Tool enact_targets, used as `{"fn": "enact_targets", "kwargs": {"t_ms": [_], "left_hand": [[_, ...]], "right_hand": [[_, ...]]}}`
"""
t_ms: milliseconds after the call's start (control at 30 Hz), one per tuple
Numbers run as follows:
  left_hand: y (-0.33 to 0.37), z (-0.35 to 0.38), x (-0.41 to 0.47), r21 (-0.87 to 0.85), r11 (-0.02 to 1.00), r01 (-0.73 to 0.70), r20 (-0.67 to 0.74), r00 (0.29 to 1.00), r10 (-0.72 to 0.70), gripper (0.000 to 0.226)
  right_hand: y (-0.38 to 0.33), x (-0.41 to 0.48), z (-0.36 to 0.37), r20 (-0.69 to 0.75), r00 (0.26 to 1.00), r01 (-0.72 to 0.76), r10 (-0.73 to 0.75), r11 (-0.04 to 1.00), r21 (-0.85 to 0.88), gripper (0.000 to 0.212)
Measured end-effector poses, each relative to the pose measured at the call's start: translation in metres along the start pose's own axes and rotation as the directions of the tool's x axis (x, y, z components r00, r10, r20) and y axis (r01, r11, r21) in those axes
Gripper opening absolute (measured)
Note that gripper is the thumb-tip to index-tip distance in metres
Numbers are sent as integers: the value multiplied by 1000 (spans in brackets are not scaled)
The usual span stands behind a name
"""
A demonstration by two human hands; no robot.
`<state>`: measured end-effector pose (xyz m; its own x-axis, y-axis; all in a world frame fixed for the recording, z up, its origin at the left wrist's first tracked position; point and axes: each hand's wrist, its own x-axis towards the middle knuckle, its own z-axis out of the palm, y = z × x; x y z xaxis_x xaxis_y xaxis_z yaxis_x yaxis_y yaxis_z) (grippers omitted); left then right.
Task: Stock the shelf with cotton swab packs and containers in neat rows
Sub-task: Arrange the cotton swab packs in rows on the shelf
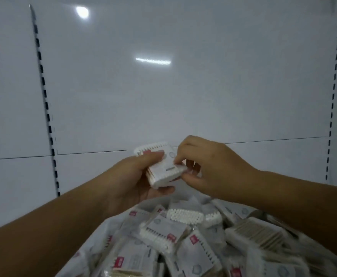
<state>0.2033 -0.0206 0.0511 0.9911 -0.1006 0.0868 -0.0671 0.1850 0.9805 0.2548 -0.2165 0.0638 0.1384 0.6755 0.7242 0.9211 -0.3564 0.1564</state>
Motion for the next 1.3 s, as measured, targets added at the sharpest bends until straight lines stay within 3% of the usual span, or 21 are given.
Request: {"fn": "enact_targets", "kwargs": {"t_ms": [67, 133, 200, 233, 367, 500, 567, 633, 767, 833, 900, 933, 1000, 1067, 1100, 1133, 1200, 1267, 1300], "left_hand": [[-2, 1, 0, -22, 998, -66, -163, 985, 62, 42], [-2, -9, -6, 24, 998, -50, -274, 960, 55, 43], [-1, -21, -15, 55, 998, 7, -361, 933, 13, 35], [-1, -25, -19, 77, 996, 36, -396, 918, -3, 29], [-11, -30, -29, 84, 992, 90, -418, 907, -47, 28], [-14, -22, -34, -37, 999, 18, -315, 949, -29, 46], [-14, -14, -38, -81, 995, -57, -205, 978, 39, 40], [-15, -11, -43, -135, 983, -125, -193, 976, 97, 37], [-27, -17, -57, -126, 977, -173, -342, 932, 121, 48], [-27, -25, -67, -69, 971, -227, -439, 881, 174, 49], [-26, -35, -81, -41, 961, -272, -530, 821, 210, 49], [-26, -39, -90, -41, 959, -282, -567, 796, 210, 48], [-30, -46, -108, -29, 960, -278, -622, 757, 200, 50], [-39, -50, -126, -9, 958, -286, -653, 728, 210, 51], [-43, -51, -136, -2, 952, -305, -663, 714, 227, 51], [-46, -51, -147, 7, 943, -332, -673, 697, 250, 52], [-51, -53, -171, 12, 915, -403, -702, 648, 295, 53], [-56, -54, -197, 8, 870, -493, -734, 588, 339, 51], [-59, -55, -209, 8, 844, -537, -751, 554, 360, 49]], "right_hand": [[3, 1, 11, 207, 966, -176, 152, 979, 105, 51], [13, -3, 19, 533, 790, -349, 302, 937, -14, 77], [17, -8, 25, 722, 632, -265, 283, 954, -142, 69], [15, -10, 29, 747, 617, -192, 246, 968, -160, 58], [11, -14, 33, 597, 780, -81, 189, 976, -203, 30], [3, -7, 18, 191, 979, -69, 67, 998, 2, 33], [-11, 0, 20, 53, 997, 53, -60, 990, 128, 31], [-21, 4, 25, 15, 994, 103, -109, 971, 218, 29], [-26, 7, 38, 19, 982, 164, -186, 905, 392, 34], [-21, 12, 40, 26, 996, 53, -80, 839, 542, 38], [-9, 17, 46, 170, 985, -58, -42, 835, 547, 39], [-2, 19, 49, 323, 943, -87, -76, 882, 464, 45], [10, 22, 60, 639, 756, -53, -143, 959, 278, 68], [14, 20, 72, 781, 598, 43, -182, 980, 196, 76], [12, 18, 77, 784, 583, 90, -214, 976, 199, 70], [11, 17, 79, 758, 606, 115, -243, 969, 218, 60], [10, 16, 74, 643, 729, 104, -236, 966, 237, 49], [0, 20, 61, 488, 856, 1, -169, 946, 326, 61], [-10, 25, 54, 441, 886, -61, -140, 909, 411, 68]]}}
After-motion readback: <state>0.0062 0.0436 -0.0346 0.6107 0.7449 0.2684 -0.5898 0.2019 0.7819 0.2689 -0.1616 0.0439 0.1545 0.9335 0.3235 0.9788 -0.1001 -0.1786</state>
